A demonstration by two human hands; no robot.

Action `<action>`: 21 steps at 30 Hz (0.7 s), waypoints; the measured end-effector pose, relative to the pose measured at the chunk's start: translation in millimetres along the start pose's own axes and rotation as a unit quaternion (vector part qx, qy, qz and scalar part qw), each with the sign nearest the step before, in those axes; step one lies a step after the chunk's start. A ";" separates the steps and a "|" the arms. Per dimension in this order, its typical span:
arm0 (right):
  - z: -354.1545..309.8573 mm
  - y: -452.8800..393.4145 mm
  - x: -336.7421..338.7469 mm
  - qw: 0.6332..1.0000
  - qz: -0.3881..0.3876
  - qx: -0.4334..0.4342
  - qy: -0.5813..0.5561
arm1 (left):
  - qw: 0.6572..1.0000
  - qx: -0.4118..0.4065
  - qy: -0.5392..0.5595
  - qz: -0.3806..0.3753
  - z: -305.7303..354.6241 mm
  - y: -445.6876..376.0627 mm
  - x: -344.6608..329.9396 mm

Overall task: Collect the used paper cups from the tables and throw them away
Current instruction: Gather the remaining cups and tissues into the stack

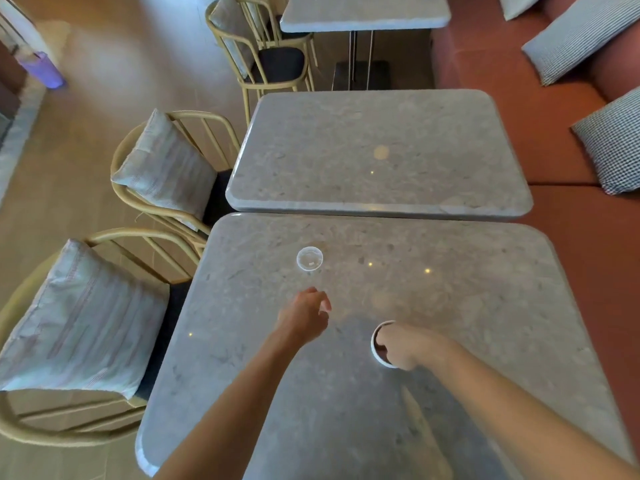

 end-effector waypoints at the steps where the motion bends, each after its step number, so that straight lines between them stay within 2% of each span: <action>1: -0.9 0.9 -0.3 1.000 0.012 0.000 0.001 | 1.000 0.006 -0.011 0.001 -4.7 -7.1 -1.4; 8: -2.6 14.9 -3.2 0.980 0.161 -0.067 -0.095 | 0.996 0.043 -0.072 0.019 -24.1 -64.0 5.1; 13: -2.7 38.5 -8.7 0.950 0.248 -0.099 -0.159 | 0.989 0.031 -0.144 -0.013 -23.3 -85.9 2.0; 19: 9.8 44.8 -21.5 0.887 0.338 -0.118 -0.292 | 0.990 0.012 -0.141 -0.005 -17.5 -80.6 -1.4; 21: 15.9 43.9 -28.6 0.862 0.384 -0.105 -0.315 | 0.997 -0.018 -0.074 -0.009 -9.3 -74.5 3.3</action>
Point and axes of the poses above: each hand's wrist, its own y-axis away from the middle knuckle, its own x-axis out of the back of the hand, z = x × y, the point moved 1 cm from there along -y, towards the middle knuckle, and after that the axes turned 7 degrees about -z, right-handed, at the moved point
